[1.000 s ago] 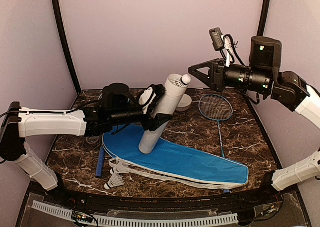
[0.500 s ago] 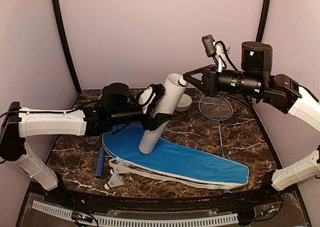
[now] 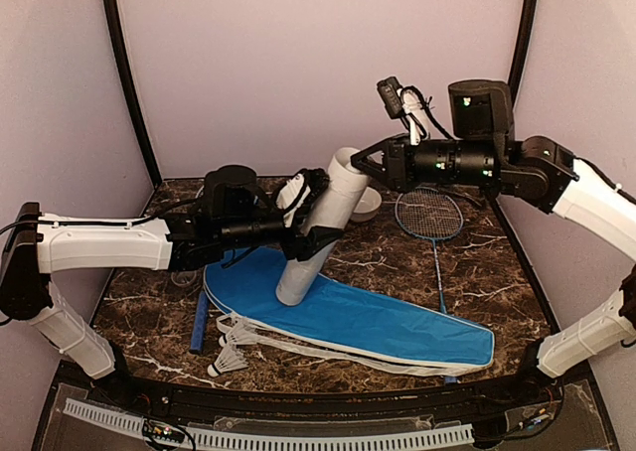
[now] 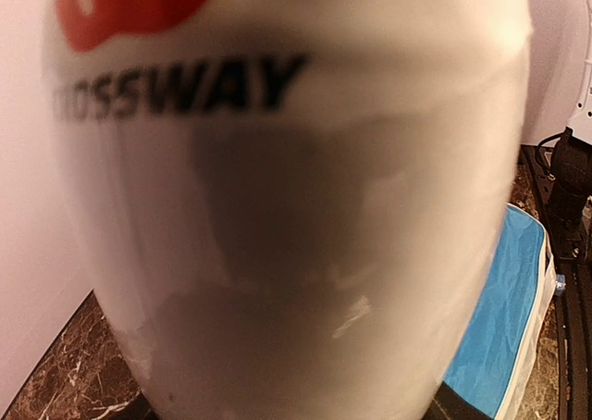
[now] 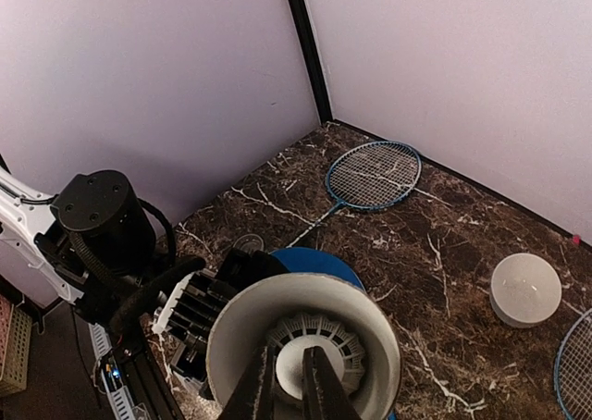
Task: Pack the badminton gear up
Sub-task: Press the shuttlecock into the shuttle tube, then pick up the shuttlecock from the corner of the board.
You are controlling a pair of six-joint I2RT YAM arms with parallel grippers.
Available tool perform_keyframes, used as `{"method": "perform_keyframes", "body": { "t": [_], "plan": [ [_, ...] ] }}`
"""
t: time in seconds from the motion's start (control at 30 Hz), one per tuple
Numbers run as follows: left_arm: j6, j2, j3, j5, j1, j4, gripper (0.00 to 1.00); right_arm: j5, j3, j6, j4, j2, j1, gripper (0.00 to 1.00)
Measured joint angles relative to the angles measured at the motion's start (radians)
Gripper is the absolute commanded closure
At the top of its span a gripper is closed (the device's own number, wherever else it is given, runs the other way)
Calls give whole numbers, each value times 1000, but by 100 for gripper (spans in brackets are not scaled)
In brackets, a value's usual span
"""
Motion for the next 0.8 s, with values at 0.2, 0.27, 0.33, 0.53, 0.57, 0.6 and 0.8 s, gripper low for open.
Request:
{"method": "perform_keyframes", "body": {
  "t": [0.2,0.27,0.33,0.53,0.57,0.6,0.8],
  "plan": [
    [-21,-1,-1,-38,7,4,32,8,47,-21,-33,-14,0,46],
    [-37,-8,-4,-54,19,5,32,9,48,-32,-36,-42,1,36],
    [-53,-18,-5,-69,33,-5,32,8,40,-40,-32,-79,3,32],
    [-91,-38,18,-108,115,-92,32,17,-90,-40,18,-199,45,32],
    [-94,-39,24,-114,129,-106,32,21,-130,-34,39,-207,64,33],
    [-98,-39,29,-118,146,-119,32,24,-171,-23,55,-209,85,34],
    [-113,-67,34,-126,222,-174,32,48,-400,58,179,-110,185,39]
  ]
}}
